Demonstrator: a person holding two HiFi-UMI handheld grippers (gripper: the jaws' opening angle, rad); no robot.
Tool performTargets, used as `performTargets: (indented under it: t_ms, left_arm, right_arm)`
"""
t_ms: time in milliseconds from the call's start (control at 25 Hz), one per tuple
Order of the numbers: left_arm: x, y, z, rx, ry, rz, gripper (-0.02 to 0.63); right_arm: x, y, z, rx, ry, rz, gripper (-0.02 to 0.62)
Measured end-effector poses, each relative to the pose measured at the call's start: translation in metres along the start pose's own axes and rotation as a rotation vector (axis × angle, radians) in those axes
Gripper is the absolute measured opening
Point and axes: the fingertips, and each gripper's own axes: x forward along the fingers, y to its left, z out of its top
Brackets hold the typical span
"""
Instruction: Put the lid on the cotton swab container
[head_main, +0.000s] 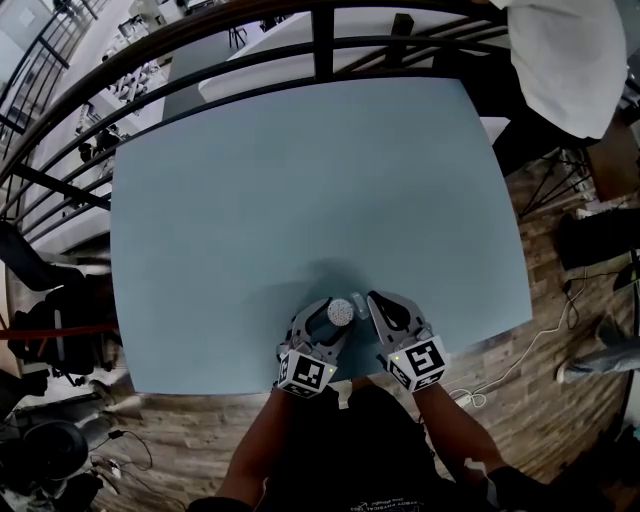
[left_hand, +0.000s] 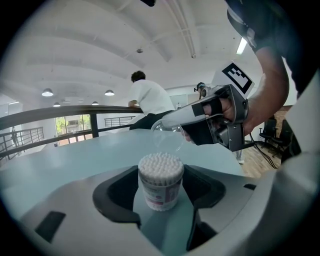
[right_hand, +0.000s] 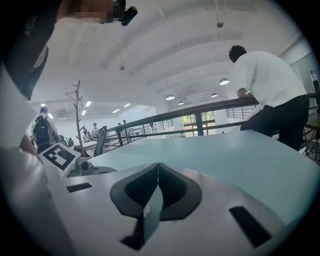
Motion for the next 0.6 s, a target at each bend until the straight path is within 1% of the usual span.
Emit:
performTargets:
  t_ms: [240, 480, 600]
  left_arm:
    - [0.0, 0.0, -0.002, -0.002, 0.009, -0.007, 0.282]
    - [-0.002, -0.001, 0.0, 0.002, 0.017, -0.015, 0.281]
    - [-0.003, -0.001, 0.001, 0.006, 0.02, -0.016, 0.281]
  right_arm:
    - [0.001, 0.0, -0.003, 0.012, -0.009, -0.004, 0.018]
    - [0.001, 0.012, -0.004, 0.002, 0.007, 0.027, 0.018]
    - [0.003, 0.015, -0.003, 0.036, 0.003, 0.037, 0.018]
